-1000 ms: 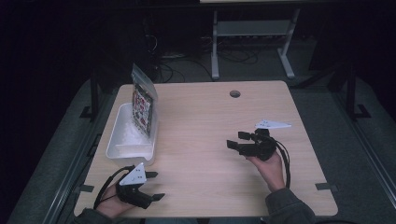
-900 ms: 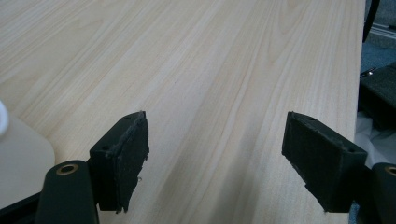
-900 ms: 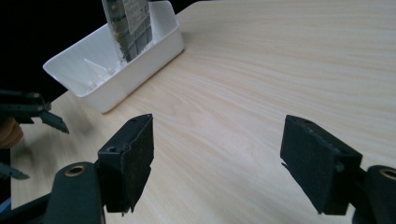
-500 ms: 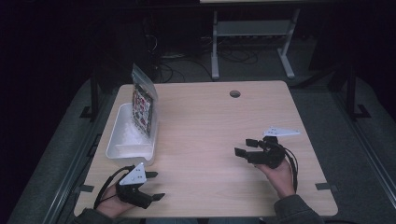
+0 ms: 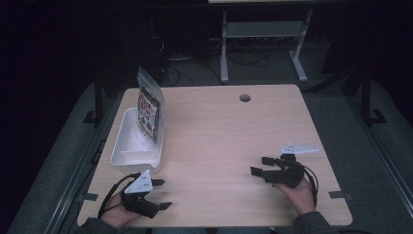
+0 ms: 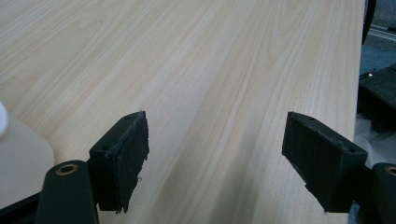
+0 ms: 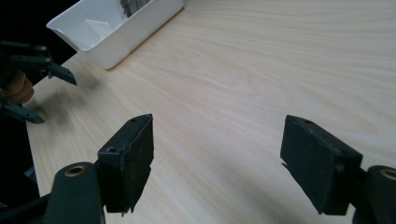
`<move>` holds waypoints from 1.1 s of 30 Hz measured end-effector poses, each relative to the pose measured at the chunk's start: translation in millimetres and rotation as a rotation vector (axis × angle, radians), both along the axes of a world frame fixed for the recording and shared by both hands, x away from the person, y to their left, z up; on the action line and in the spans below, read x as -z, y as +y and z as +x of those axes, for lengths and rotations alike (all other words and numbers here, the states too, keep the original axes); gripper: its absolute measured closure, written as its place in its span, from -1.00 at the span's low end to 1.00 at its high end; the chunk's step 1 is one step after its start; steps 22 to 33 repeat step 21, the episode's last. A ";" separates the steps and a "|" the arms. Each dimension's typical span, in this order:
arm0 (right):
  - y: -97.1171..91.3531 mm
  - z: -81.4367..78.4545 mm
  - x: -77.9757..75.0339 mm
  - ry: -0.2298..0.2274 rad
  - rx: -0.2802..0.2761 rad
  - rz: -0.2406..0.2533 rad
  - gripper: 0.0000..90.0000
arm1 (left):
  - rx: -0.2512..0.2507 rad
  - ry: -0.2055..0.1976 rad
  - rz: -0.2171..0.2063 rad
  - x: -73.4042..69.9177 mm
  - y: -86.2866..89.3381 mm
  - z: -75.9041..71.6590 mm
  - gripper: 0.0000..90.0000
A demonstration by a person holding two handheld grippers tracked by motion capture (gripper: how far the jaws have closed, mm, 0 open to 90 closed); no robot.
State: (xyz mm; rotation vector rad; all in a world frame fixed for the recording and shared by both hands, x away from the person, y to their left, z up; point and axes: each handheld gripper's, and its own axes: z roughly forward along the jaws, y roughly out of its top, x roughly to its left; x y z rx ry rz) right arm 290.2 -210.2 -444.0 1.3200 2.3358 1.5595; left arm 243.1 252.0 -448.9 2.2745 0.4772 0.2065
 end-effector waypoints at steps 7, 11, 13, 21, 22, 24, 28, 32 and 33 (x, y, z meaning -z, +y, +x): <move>-2.4 -13.9 4.1 0.006 -0.004 -0.006 -0.45 | 0.004 0.001 0.000 0.2 -0.2 0.0 -0.51; -3.6 -21.9 5.3 0.011 -0.014 -0.006 -0.45 | 0.002 0.002 -0.006 0.3 -0.1 -0.1 -0.51; -4.4 -25.5 5.8 0.011 -0.017 -0.009 -0.45 | 0.002 0.001 -0.005 0.0 -0.1 -0.3 -0.51; -1.9 -38.8 8.4 0.014 -0.049 -0.027 -0.45 | 0.007 -0.003 -0.011 -0.8 -1.4 -0.2 -0.51; -1.9 -38.8 8.4 0.014 -0.049 -0.027 -0.45 | 0.007 -0.003 -0.011 -0.8 -1.4 -0.2 -0.51; -1.9 -38.8 8.4 0.014 -0.049 -0.027 -0.45 | 0.007 -0.003 -0.011 -0.8 -1.4 -0.2 -0.51; -1.9 -38.8 8.4 0.014 -0.049 -0.027 -0.45 | 0.007 -0.003 -0.011 -0.8 -1.4 -0.2 -0.51; -1.9 -38.8 8.4 0.014 -0.049 -0.027 -0.45 | 0.007 -0.003 -0.011 -0.8 -1.4 -0.2 -0.51; -1.9 -38.8 8.4 0.014 -0.049 -0.027 -0.45 | 0.007 -0.003 -0.011 -0.8 -1.4 -0.2 -0.51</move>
